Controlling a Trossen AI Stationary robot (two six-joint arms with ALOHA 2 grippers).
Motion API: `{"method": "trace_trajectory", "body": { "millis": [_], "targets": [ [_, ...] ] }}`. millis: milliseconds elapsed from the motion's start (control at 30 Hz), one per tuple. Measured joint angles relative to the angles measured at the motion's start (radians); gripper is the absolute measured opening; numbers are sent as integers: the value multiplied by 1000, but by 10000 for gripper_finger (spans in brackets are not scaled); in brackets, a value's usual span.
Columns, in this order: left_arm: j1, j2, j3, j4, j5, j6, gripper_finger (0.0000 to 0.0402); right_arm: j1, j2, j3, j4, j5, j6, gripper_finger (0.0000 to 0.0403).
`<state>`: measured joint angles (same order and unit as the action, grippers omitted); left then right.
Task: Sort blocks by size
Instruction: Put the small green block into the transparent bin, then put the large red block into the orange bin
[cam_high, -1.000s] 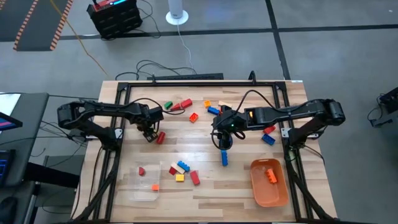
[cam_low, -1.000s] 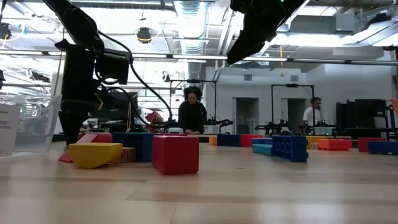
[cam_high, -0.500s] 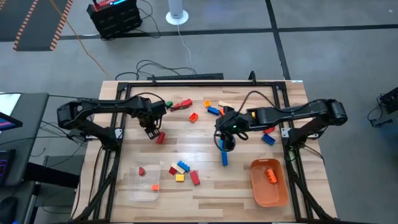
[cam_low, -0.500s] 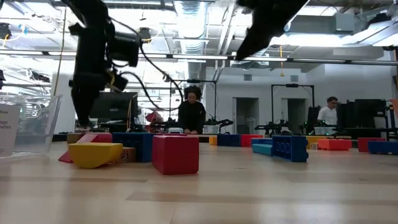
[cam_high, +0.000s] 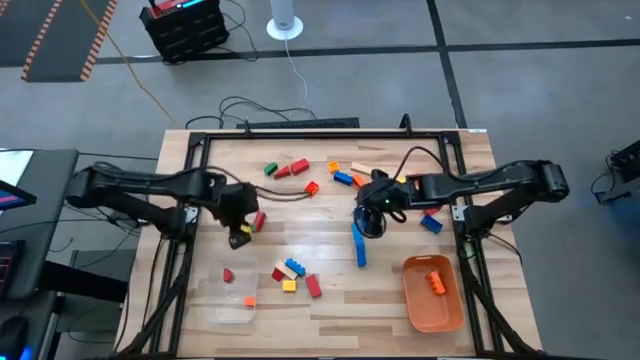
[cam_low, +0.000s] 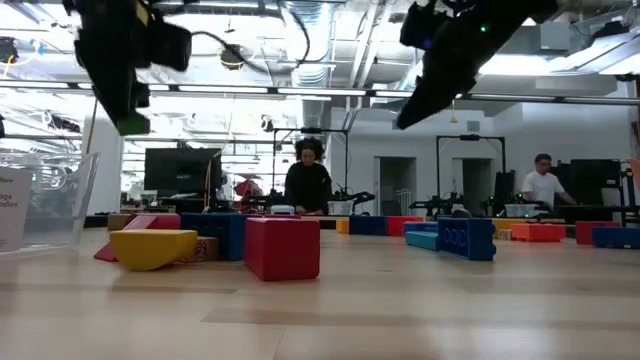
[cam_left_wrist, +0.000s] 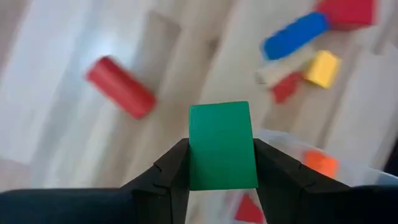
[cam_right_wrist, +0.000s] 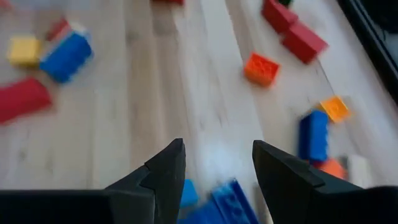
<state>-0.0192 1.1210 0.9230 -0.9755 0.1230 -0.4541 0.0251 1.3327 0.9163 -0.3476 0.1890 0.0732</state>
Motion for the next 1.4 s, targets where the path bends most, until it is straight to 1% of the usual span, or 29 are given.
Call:
{"method": "trace_trajectory", "body": {
  "millis": [67,133,200,267,300,400,533,633,733,800,867,1000,1067,1133,1200,1333,1400],
  "targets": [
    [-70,-6,0,3,28,-44,139,20,0,-22,36,-6,19,217],
    [-144,-5,0,-4,80,-91,140,39,0,-31,32,-8,37,217],
    [-218,4,0,-6,110,-139,140,55,0,-32,34,-7,47,217],
    [-283,21,0,-4,106,-178,141,60,0,-32,44,-7,50,217],
    [-312,32,0,-3,85,-199,142,60,0,-32,47,-7,50,217],
    [-355,64,0,-3,53,-237,154,57,0,-32,48,-7,50,217],
    [-359,88,0,-11,54,-243,188,50,0,-32,48,-5,50,217],
    [-349,88,0,-34,54,-231,207,51,0,-32,50,-4,50,217],
    [-320,88,2,-64,52,-210,216,51,0,-32,54,-4,50,217],
    [-290,88,18,-83,10,-199,218,51,0,-32,64,-4,50,217],
    [-255,87,35,-80,-73,-196,218,51,0,-32,83,-3,49,217],
    [-190,87,55,-80,-328,-194,218,51,0,-32,113,-4,34,217],
    [-163,87,54,-85,-412,-185,218,51,0,-32,119,-4,33,217],
    [-129,91,49,-83,-431,-131,218,51,0,-32,118,-4,26,217],
    [-92,100,39,-68,-419,-91,218,51,0,-32,118,-4,23,217],
    [-9,157,37,-20,-385,-103,218,51,0,-32,123,-3,10,217],
    [25,205,37,-15,-362,-74,218,51,0,-32,131,-3,8,217]
  ]
}}
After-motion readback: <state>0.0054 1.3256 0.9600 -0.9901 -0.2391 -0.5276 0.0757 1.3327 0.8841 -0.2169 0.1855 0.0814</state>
